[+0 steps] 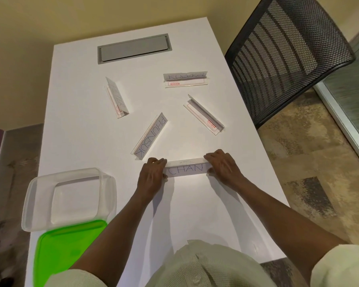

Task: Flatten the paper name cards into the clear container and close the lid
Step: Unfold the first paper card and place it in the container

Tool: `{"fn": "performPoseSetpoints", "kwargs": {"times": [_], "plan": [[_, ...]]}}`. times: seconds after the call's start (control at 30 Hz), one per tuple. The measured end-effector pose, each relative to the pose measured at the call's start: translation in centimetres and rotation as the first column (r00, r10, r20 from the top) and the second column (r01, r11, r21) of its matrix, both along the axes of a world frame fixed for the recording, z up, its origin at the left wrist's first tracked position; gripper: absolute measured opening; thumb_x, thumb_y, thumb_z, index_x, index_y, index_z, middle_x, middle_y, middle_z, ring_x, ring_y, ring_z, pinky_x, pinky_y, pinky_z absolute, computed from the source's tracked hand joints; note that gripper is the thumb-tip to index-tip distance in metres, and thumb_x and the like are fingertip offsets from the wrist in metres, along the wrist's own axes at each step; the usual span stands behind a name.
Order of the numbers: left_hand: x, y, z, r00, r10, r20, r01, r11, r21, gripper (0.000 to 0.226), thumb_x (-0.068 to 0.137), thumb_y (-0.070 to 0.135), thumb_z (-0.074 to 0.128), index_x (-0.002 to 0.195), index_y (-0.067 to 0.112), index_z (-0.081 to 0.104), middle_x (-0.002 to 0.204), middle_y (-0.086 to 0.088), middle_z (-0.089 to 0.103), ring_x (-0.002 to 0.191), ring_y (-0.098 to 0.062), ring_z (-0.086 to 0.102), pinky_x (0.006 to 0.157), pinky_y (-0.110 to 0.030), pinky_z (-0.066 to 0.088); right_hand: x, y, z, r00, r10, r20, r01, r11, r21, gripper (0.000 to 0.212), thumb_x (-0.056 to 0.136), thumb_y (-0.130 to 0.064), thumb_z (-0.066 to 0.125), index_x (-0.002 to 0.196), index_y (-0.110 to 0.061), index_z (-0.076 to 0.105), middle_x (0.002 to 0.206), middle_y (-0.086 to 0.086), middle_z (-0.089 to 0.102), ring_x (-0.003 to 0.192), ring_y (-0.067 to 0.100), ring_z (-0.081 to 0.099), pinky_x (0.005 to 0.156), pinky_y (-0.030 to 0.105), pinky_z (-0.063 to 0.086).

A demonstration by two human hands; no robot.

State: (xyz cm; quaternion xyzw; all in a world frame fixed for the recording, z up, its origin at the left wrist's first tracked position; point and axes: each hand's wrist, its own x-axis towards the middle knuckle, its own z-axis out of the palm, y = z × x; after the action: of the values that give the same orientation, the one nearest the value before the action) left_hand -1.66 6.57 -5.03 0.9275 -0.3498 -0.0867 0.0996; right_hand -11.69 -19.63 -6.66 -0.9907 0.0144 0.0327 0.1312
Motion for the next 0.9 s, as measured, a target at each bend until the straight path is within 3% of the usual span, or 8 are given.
{"fn": "performPoseSetpoints", "kwargs": {"times": [0.17, 0.4, 0.57, 0.73, 0.83, 0.9], "plan": [[0.6, -0.7, -0.4, 0.999, -0.025, -0.046, 0.030, 0.992, 0.119, 0.037, 0.056, 0.011, 0.078, 0.090, 0.007, 0.064, 0.080, -0.004, 0.070, 0.081, -0.029, 0.059, 0.053, -0.037, 0.050, 0.6, 0.2, 0.1, 0.998, 0.037, -0.057, -0.041, 0.997, -0.068, 0.037, 0.057, -0.014, 0.076, 0.092, -0.012, 0.061, 0.080, -0.003, 0.065, 0.076, 0.025, 0.054, 0.057, 0.028, 0.021], [0.8, -1.2, -0.3, 0.999, -0.024, -0.045, 0.031, 0.986, 0.166, 0.016, 0.059, 0.005, 0.070, 0.069, 0.011, 0.058, 0.059, -0.004, 0.060, 0.069, -0.028, 0.057, 0.046, -0.032, 0.043, 0.9, 0.4, 0.2, 0.991, 0.104, -0.088, -0.115, 0.984, -0.133, 0.032, 0.058, -0.011, 0.077, 0.085, -0.009, 0.060, 0.069, 0.001, 0.060, 0.067, 0.027, 0.054, 0.054, 0.029, 0.021], [0.7, -1.5, 0.0, 0.999, -0.017, -0.030, 0.020, 0.995, 0.099, 0.004, 0.066, 0.010, 0.056, 0.064, 0.014, 0.056, 0.055, -0.006, 0.054, 0.060, -0.029, 0.054, 0.044, -0.030, 0.039, 1.0, 0.8, -0.1, 0.993, 0.094, -0.070, -0.106, 0.976, -0.191, 0.027, 0.058, -0.005, 0.068, 0.081, -0.010, 0.056, 0.066, 0.001, 0.055, 0.063, 0.026, 0.053, 0.053, 0.028, 0.020], [0.9, -1.7, -0.3, 0.998, 0.040, -0.047, -0.037, 0.997, 0.066, 0.016, 0.071, 0.010, 0.049, 0.061, 0.013, 0.060, 0.056, -0.009, 0.055, 0.060, -0.030, 0.055, 0.050, -0.038, 0.048, 1.1, 0.6, -1.3, 0.994, 0.105, -0.025, -0.108, 0.961, -0.254, 0.022, 0.065, -0.002, 0.066, 0.083, -0.010, 0.058, 0.065, 0.001, 0.054, 0.061, 0.026, 0.050, 0.053, 0.028, 0.024], [1.0, -1.7, -0.5, 0.999, 0.025, -0.032, -0.023, 0.997, 0.067, 0.016, 0.071, 0.010, 0.050, 0.059, 0.014, 0.061, 0.052, -0.008, 0.055, 0.058, -0.029, 0.055, 0.050, -0.035, 0.047, 1.1, 0.5, -1.6, 0.998, 0.061, 0.007, -0.059, 0.985, -0.162, 0.015, 0.074, -0.003, 0.060, 0.087, -0.008, 0.062, 0.069, 0.005, 0.060, 0.065, 0.027, 0.053, 0.060, 0.032, 0.039], [0.9, -1.6, -0.3, 0.999, 0.025, -0.035, -0.024, 0.999, 0.031, 0.022, 0.072, 0.014, 0.047, 0.056, 0.016, 0.061, 0.050, -0.006, 0.054, 0.056, -0.027, 0.053, 0.050, -0.032, 0.044, 1.1, 0.4, -1.6, 0.995, 0.100, 0.017, -0.096, 0.981, -0.170, 0.019, 0.069, -0.003, 0.055, 0.086, -0.008, 0.061, 0.064, 0.003, 0.057, 0.060, 0.027, 0.049, 0.057, 0.031, 0.036]]}}
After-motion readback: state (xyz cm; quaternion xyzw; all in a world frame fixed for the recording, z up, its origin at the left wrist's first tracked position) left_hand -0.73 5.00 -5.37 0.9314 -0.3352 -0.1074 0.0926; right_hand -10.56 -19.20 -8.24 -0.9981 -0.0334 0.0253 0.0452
